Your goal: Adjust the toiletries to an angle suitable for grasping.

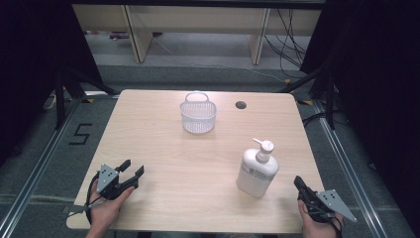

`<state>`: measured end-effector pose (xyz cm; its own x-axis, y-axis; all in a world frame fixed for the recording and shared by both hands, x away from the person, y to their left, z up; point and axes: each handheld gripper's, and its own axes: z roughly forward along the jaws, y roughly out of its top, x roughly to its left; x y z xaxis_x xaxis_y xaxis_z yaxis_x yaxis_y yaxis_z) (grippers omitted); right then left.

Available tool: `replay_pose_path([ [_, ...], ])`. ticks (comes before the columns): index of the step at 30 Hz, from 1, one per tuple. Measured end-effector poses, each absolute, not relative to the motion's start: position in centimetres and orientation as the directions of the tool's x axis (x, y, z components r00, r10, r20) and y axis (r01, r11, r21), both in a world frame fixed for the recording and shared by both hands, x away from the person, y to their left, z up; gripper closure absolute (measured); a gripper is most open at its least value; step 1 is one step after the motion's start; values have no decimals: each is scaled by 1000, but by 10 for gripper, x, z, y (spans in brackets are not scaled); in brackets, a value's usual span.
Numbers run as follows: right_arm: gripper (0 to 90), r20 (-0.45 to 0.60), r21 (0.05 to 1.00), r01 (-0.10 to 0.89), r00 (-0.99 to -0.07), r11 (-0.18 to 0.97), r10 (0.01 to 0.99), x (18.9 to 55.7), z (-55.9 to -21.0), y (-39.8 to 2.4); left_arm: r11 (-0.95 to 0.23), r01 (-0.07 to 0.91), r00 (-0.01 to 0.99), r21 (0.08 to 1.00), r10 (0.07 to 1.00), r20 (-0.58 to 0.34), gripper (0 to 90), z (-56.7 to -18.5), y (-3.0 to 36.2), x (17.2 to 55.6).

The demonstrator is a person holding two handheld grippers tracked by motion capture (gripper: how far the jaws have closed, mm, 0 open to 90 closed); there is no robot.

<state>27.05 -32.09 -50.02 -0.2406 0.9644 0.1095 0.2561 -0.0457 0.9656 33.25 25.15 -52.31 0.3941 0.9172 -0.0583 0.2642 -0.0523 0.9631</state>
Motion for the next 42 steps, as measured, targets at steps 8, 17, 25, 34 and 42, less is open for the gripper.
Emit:
replay_pose_path([
  [8, 900, 104, 965, 259, -287, -28, 952, 263, -492, -299, -49, 266, 389, 963, 919, -61, 403, -524, 251, 334],
  [17, 900, 42, 967, 248, -372, 56, 927, 249, -471, -279, -53, 285, 388, 957, 919, -65, 401, -523, 251, 334],
  [25, 900, 59, 970, 240, -401, 42, 914, 243, -462, -267, -58, 290, 383, 955, 922, -60, 400, -523, 250, 335],
  [34, 900, 48, 972, 226, -449, 62, 892, 244, -458, -252, -56, 290, 384, 955, 921, -62, 397, -523, 251, 334],
  [42, 900, 19, 970, 228, -425, 87, 905, 255, -455, -251, -61, 289, 386, 956, 921, -58, 395, -523, 250, 334],
])
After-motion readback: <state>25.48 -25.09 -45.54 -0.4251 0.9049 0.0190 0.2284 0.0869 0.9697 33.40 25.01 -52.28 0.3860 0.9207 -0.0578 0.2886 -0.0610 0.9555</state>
